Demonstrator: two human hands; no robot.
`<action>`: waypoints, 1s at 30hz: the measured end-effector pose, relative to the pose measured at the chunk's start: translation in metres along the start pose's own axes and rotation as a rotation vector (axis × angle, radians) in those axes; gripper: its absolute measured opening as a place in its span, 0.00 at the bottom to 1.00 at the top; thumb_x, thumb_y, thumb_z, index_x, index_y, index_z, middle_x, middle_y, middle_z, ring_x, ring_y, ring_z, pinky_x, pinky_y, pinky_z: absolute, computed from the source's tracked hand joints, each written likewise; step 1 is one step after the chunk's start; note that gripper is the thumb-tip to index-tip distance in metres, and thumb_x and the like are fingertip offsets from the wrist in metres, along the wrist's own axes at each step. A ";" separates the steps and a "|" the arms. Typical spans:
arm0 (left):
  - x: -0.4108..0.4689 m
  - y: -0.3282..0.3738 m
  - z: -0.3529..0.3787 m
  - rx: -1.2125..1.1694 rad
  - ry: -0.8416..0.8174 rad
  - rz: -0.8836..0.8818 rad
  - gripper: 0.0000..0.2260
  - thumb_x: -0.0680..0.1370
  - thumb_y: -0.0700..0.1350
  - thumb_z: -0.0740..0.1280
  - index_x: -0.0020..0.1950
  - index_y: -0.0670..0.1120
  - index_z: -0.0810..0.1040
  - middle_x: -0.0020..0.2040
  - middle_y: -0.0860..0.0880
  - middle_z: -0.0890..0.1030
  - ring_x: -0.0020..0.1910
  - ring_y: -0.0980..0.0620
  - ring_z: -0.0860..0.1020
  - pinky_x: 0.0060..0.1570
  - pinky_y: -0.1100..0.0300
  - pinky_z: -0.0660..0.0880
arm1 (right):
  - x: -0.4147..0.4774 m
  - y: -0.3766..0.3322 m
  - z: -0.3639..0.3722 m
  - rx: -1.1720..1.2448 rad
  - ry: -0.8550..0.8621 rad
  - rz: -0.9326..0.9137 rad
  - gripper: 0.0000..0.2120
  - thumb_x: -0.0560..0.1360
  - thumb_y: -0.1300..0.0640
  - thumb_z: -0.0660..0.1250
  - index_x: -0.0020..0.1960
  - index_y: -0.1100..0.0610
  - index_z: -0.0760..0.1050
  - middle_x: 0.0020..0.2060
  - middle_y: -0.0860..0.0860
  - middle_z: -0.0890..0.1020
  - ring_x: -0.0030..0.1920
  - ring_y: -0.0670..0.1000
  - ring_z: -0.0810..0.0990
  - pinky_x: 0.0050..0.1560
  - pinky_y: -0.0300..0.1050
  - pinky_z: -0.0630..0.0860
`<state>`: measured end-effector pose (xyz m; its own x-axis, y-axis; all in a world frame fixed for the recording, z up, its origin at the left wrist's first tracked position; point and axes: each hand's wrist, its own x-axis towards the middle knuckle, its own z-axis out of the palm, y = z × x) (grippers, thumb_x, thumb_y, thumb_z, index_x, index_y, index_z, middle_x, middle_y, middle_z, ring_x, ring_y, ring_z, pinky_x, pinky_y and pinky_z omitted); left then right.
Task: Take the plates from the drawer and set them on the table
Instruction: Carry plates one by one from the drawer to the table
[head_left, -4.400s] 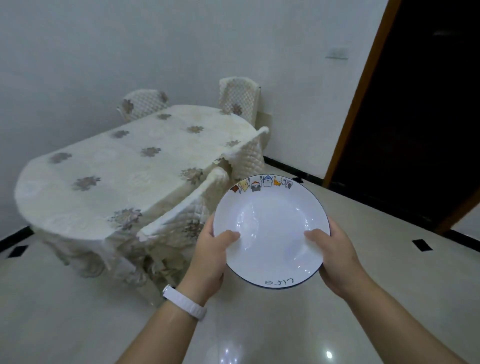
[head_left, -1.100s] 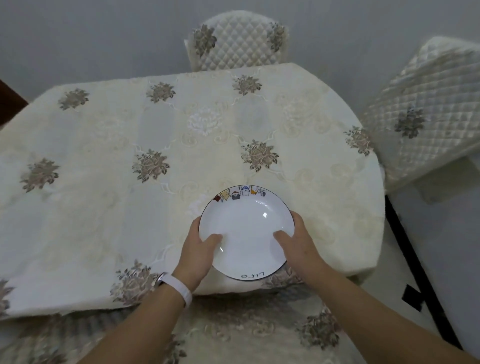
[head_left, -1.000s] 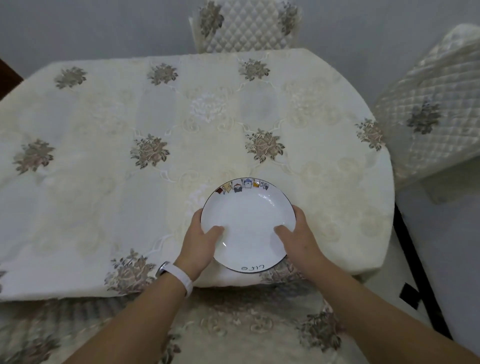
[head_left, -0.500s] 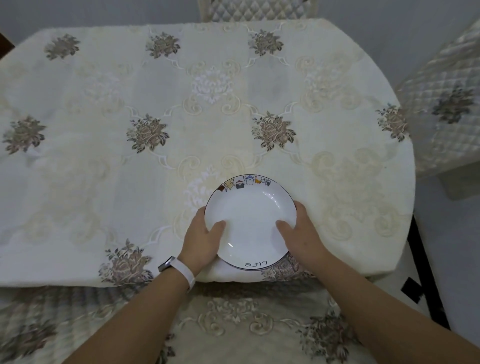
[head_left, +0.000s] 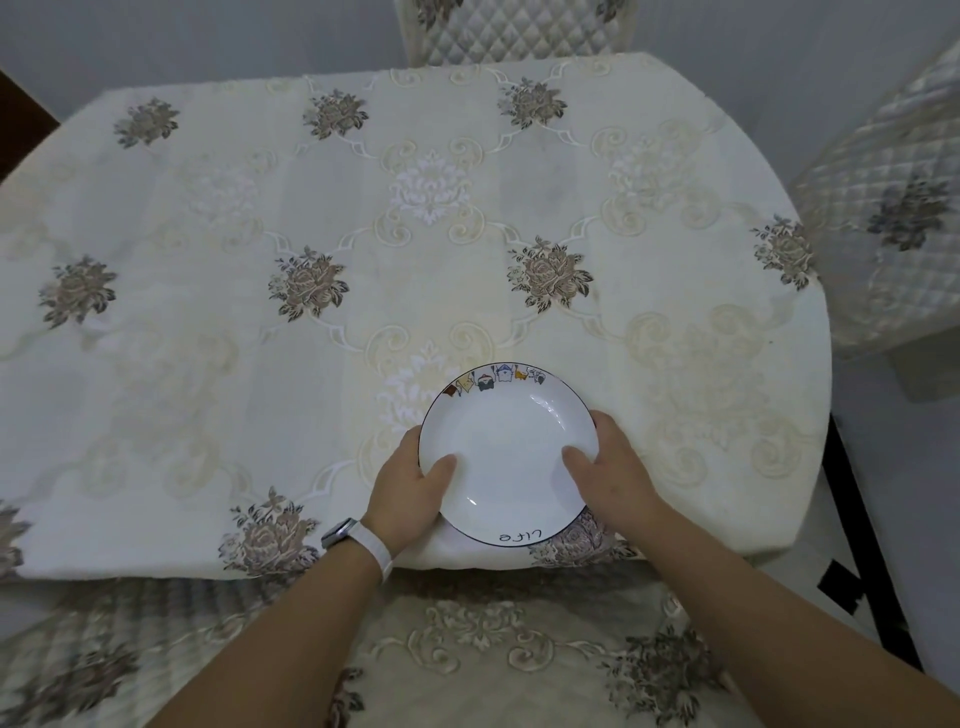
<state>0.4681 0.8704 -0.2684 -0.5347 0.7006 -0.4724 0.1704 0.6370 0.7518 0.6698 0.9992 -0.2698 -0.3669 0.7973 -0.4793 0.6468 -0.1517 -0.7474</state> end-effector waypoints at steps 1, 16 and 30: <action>0.000 0.001 -0.001 -0.011 -0.005 -0.015 0.16 0.78 0.48 0.64 0.65 0.51 0.70 0.53 0.55 0.78 0.52 0.51 0.78 0.49 0.57 0.75 | 0.000 -0.001 -0.001 0.003 -0.007 0.003 0.21 0.76 0.56 0.64 0.68 0.52 0.67 0.58 0.51 0.76 0.54 0.53 0.78 0.51 0.46 0.73; -0.053 0.047 -0.068 0.569 0.101 0.510 0.29 0.75 0.58 0.62 0.73 0.47 0.66 0.69 0.49 0.72 0.67 0.49 0.70 0.65 0.54 0.67 | -0.052 -0.048 -0.048 -0.430 0.105 -0.331 0.21 0.79 0.51 0.62 0.71 0.53 0.69 0.68 0.48 0.71 0.66 0.50 0.71 0.60 0.44 0.69; -0.092 0.069 -0.087 0.807 -0.136 0.993 0.26 0.75 0.60 0.58 0.70 0.50 0.70 0.69 0.46 0.72 0.68 0.45 0.70 0.66 0.45 0.67 | -0.172 -0.077 -0.005 -0.680 0.385 -0.323 0.23 0.72 0.45 0.61 0.60 0.58 0.79 0.59 0.57 0.81 0.58 0.60 0.79 0.54 0.55 0.78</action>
<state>0.4569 0.8219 -0.1334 0.1891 0.9808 0.0480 0.9206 -0.1941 0.3389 0.6864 0.8767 -0.1270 -0.4294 0.9031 -0.0077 0.8559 0.4042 -0.3225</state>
